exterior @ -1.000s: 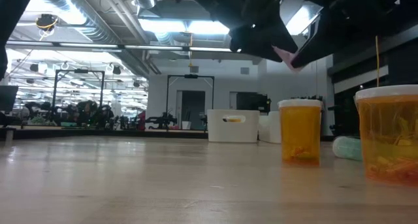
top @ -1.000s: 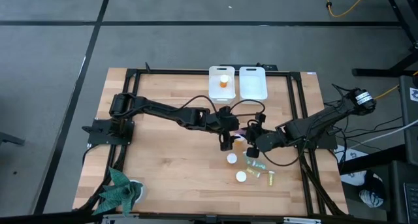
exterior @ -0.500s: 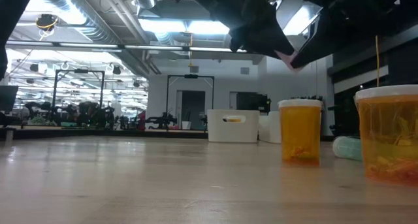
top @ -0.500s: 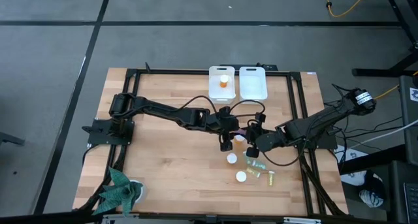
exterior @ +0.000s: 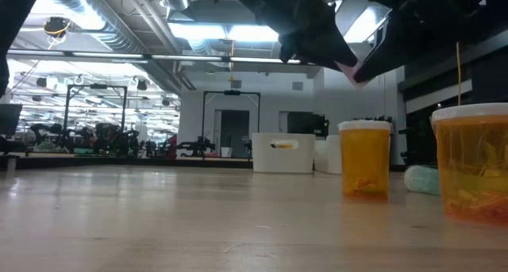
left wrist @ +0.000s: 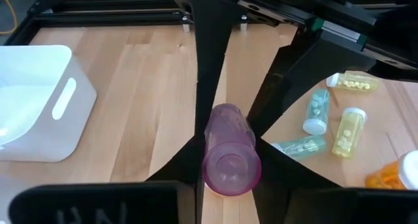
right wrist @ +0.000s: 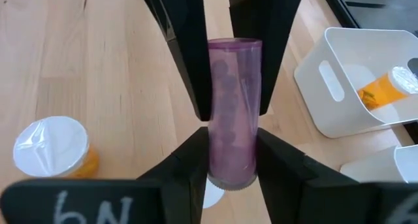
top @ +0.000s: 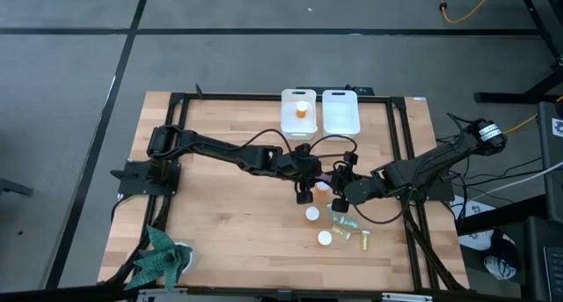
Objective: Pick and place medicine bottles into bin by pill shape (circle, oval)
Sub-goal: Put the small purple medicine pill bottle into the right white bin
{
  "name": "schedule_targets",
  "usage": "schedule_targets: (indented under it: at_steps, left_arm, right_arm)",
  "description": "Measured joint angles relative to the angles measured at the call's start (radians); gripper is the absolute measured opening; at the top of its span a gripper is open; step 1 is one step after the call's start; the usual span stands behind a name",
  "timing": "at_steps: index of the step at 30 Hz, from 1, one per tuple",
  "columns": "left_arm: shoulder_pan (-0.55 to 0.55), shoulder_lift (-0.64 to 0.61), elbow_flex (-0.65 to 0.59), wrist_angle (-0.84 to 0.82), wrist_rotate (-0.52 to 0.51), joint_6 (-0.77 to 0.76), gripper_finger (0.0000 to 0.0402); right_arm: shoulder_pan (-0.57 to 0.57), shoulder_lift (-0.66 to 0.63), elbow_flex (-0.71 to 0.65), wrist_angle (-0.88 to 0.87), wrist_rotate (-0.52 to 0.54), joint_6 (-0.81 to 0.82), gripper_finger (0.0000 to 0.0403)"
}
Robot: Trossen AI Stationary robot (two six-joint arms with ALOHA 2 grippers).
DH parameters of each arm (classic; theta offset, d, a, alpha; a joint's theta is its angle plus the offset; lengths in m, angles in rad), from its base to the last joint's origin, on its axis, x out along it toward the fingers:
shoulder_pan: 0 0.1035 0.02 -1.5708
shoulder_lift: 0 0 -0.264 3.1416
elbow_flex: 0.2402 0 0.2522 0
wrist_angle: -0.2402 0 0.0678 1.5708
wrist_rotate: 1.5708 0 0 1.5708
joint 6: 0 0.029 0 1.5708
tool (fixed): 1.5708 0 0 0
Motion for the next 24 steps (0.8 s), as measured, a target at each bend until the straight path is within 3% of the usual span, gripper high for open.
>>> schedule_targets:
  at_steps: [13, 24]
  left_arm:
    - [0.001, -0.003, 0.0, 0.012, -0.011, 0.001, 0.0079]
    - [-0.031, -0.072, 0.002, 0.024, -0.117, 0.003, 0.008]
  right_arm:
    - [0.0, 0.001, 0.025, -0.002, 0.026, -0.001, 0.0135]
    - [0.018, 0.002, 0.244, -0.275, 0.094, -0.027, 0.0135]
